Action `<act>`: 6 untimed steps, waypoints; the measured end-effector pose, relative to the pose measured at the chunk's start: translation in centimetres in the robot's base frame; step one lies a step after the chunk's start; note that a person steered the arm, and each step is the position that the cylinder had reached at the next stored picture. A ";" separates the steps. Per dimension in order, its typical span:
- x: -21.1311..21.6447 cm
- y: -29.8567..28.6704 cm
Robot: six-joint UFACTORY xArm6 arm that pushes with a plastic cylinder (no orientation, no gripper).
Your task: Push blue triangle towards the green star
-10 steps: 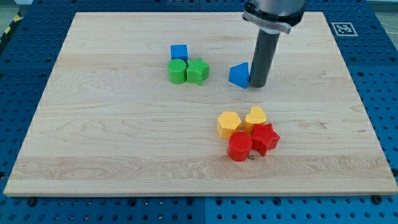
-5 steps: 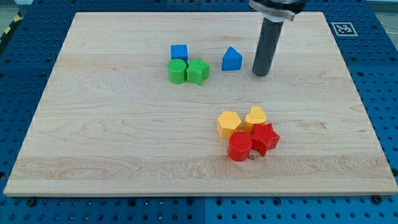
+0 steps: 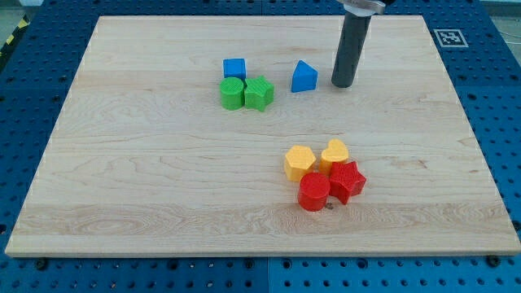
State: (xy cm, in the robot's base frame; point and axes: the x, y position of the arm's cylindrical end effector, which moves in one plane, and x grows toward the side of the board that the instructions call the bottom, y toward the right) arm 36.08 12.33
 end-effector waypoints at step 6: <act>0.0 -6.5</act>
